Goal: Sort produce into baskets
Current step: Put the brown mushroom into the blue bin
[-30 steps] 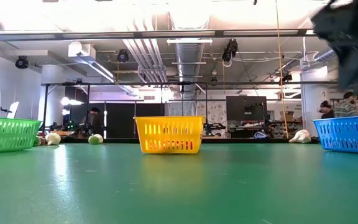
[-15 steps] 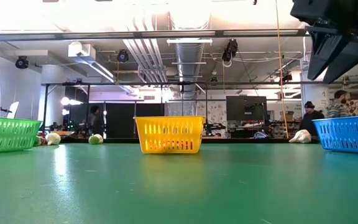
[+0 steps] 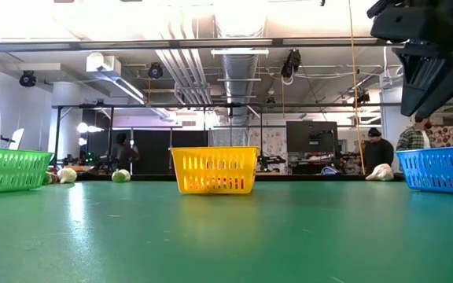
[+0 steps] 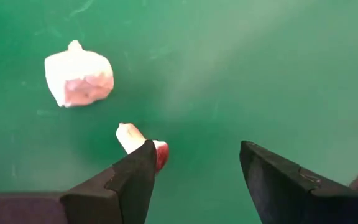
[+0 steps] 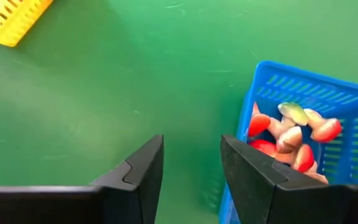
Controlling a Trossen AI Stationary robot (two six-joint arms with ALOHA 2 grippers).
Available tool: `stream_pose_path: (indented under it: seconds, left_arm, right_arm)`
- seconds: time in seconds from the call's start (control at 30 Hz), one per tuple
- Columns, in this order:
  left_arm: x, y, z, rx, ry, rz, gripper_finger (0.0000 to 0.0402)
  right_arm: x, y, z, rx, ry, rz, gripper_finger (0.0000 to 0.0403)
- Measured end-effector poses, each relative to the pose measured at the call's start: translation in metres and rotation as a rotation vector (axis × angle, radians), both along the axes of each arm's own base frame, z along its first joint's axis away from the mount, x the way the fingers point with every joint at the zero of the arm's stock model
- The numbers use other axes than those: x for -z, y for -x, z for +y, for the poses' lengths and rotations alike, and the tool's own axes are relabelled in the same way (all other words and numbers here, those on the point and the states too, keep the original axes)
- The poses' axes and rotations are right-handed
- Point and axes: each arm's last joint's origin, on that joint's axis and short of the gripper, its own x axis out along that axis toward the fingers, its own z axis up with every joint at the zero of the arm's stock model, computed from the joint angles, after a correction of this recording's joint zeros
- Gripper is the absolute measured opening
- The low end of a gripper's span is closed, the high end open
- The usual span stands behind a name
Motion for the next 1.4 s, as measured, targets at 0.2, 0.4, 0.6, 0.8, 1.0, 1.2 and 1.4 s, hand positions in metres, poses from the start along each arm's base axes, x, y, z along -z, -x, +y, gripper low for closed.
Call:
stream_pose_path:
  seconds: [0.2,0.4,0.6,0.8,1.0,1.2,1.4]
  left_arm:
    - [-0.005,0.004,0.004,-0.004,-0.069,0.051,0.0215]
    - [0.005,0.008,0.007,-0.044,-0.085,0.105,0.0215]
    - [0.03,0.005,0.001,-0.019,-0.12,0.149,0.0215]
    - [0.038,0.0,-0.006,0.003,-0.15,0.148,0.0185]
    - [0.033,-0.001,-0.008,-0.004,-0.129,0.14,0.0112]
    - [0.026,0.0,-0.005,0.052,-0.13,0.146,0.0072]
    - [0.016,-0.003,-0.009,0.163,-0.15,0.14,0.0105]
  right_arm:
    - [-0.005,-0.003,0.002,-0.001,-0.015,-0.015,0.0139]
    - [-0.01,-0.005,0.004,-0.019,-0.034,-0.015,0.0133]
    - [-0.014,-0.006,0.005,-0.033,-0.046,-0.018,0.0134]
    - [-0.016,-0.007,0.005,-0.066,-0.042,-0.011,0.0129]
    - [-0.016,-0.007,0.005,-0.099,-0.031,0.004,0.012]
    - [-0.016,-0.007,0.005,-0.127,-0.016,0.015,0.0112]
    - [-0.016,-0.007,0.004,-0.125,0.024,-0.007,0.0103]
